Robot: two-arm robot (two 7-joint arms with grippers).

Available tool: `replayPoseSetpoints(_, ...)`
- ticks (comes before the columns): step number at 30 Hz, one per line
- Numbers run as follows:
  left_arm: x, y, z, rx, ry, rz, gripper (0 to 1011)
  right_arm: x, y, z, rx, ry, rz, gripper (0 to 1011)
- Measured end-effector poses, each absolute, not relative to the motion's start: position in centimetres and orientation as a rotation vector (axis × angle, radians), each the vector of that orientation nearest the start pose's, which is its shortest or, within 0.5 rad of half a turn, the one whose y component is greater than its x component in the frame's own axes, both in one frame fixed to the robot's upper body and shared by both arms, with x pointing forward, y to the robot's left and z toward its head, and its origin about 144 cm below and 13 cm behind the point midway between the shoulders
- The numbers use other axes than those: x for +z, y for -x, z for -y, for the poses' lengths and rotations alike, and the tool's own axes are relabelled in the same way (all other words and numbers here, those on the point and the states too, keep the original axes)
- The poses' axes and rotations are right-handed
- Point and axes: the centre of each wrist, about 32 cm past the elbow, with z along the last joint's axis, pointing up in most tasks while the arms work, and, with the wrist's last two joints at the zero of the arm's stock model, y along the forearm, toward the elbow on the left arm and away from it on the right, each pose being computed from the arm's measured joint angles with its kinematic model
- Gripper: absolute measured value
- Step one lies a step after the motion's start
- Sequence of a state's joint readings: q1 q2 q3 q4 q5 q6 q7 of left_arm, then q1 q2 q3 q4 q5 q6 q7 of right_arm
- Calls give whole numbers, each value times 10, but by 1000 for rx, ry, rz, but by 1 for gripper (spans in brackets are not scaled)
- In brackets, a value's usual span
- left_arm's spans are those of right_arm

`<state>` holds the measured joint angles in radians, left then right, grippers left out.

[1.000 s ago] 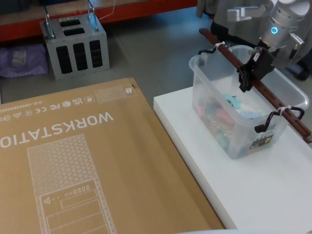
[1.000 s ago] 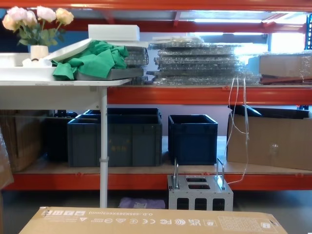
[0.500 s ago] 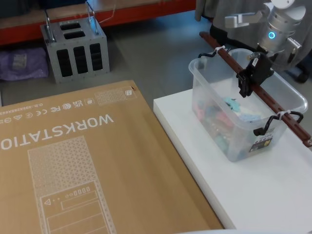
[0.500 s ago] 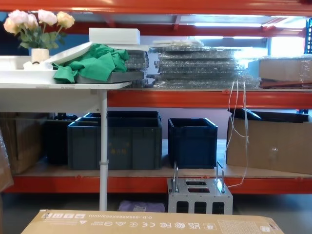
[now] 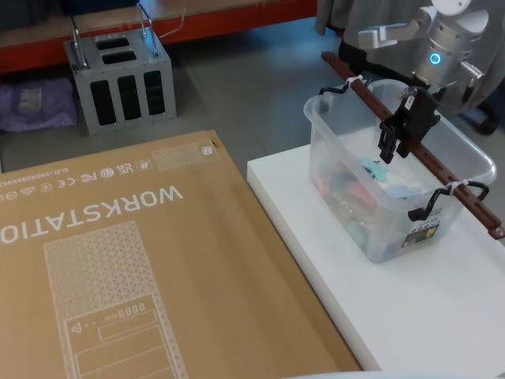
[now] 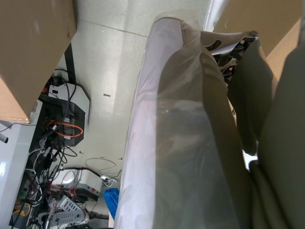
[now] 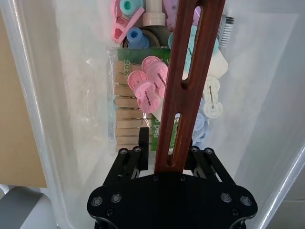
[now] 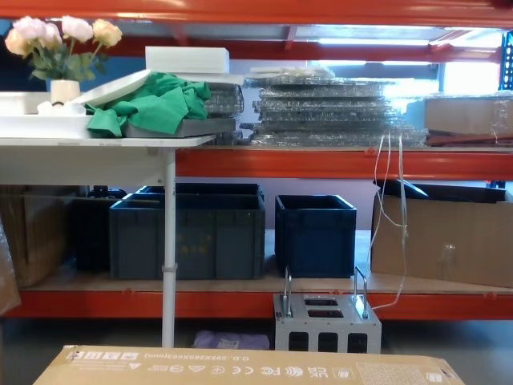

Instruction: Use one hand to grasp the basket and place it at the designated location.

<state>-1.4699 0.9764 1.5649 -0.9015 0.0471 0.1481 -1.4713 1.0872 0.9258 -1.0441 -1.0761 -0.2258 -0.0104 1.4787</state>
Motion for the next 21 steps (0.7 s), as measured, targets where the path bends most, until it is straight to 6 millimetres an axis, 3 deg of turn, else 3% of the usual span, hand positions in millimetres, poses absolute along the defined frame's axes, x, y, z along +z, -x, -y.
replayPoseSetpoints(3, 1394, -616, -497, 176, -1629, -169, 0, 1352, -612, 438, 15, 1481, 120, 408)
replayPoseSetpoints(15, 1394, -616, -497, 176, -1629, -169, 0, 1354, -612, 437, 14, 1482, 130, 826)
replayPoseSetpoints(21, 1394, -616, -497, 176, -1629, -169, 0, 1355, -611, 437, 9, 1484, 133, 958)
